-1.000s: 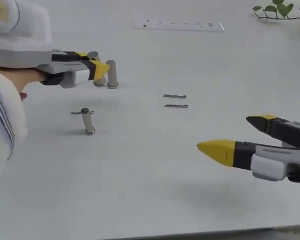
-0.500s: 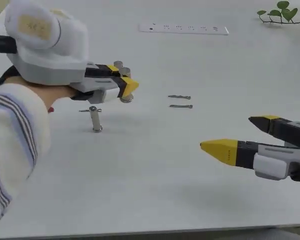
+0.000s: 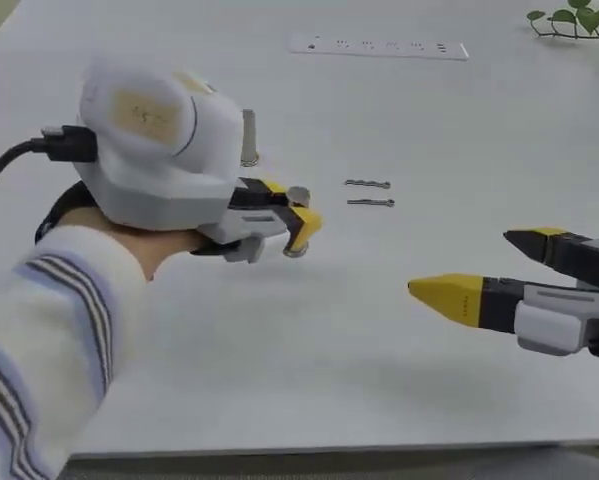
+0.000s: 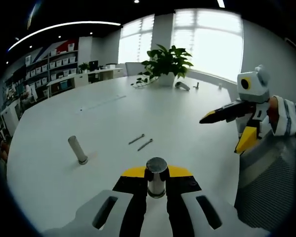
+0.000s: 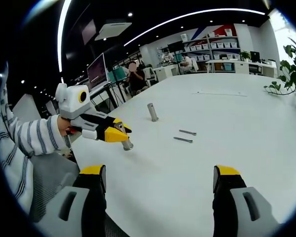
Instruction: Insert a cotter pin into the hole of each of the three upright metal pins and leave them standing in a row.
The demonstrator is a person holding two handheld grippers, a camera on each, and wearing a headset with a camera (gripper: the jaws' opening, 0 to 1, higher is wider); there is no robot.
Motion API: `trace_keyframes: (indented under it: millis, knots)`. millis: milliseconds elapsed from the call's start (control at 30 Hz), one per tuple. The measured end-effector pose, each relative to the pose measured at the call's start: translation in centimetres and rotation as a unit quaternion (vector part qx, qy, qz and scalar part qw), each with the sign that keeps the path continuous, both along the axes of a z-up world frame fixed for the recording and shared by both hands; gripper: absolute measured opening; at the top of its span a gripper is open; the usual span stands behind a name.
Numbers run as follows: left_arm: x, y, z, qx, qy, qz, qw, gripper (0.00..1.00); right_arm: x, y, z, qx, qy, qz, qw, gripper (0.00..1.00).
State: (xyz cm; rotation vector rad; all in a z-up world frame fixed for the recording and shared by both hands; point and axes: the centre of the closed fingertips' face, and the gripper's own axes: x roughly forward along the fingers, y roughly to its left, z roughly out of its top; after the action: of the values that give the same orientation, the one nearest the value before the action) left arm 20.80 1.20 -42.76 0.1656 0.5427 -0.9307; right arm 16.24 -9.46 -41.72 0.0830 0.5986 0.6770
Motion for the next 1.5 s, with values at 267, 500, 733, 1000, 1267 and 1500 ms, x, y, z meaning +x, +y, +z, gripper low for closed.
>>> trace_keyframes:
  millis: [267, 500, 733, 1000, 1267, 1500]
  knots:
    - [-1.9, -0.4, -1.9, 0.021, 0.019, -0.001, 0.9996, 0.10, -0.2, 0.3, -0.4, 0.002, 0.005, 0.005, 1.0000, 0.88]
    - [-2.6, -0.7, -2.6, 0.029, 0.032, 0.012, 0.9990, 0.10, -0.4, 0.3, -0.6, 0.004, 0.009, 0.006, 0.9999, 0.88]
    - [-2.9, -1.0, -2.6, 0.035, 0.024, 0.016, 0.9989, 0.10, -0.4, 0.2, -0.6, 0.006, 0.010, 0.004, 0.9999, 0.88]
    - [-3.4, -1.4, -3.0, 0.045, 0.023, 0.008, 0.9987, 0.10, -0.5, 0.4, -0.7, 0.005, 0.010, 0.008, 0.9999, 0.88]
    - [-3.7, -1.5, -3.0, 0.052, 0.011, 0.003, 0.9986, 0.10, -0.6, 0.6, -0.7, 0.004, 0.011, 0.012, 0.9999, 0.88]
    - [-3.7, -1.4, -2.9, 0.051, 0.008, 0.015, 0.9986, 0.10, -0.6, 0.8, -0.8, 0.003, 0.012, 0.016, 0.9998, 0.87]
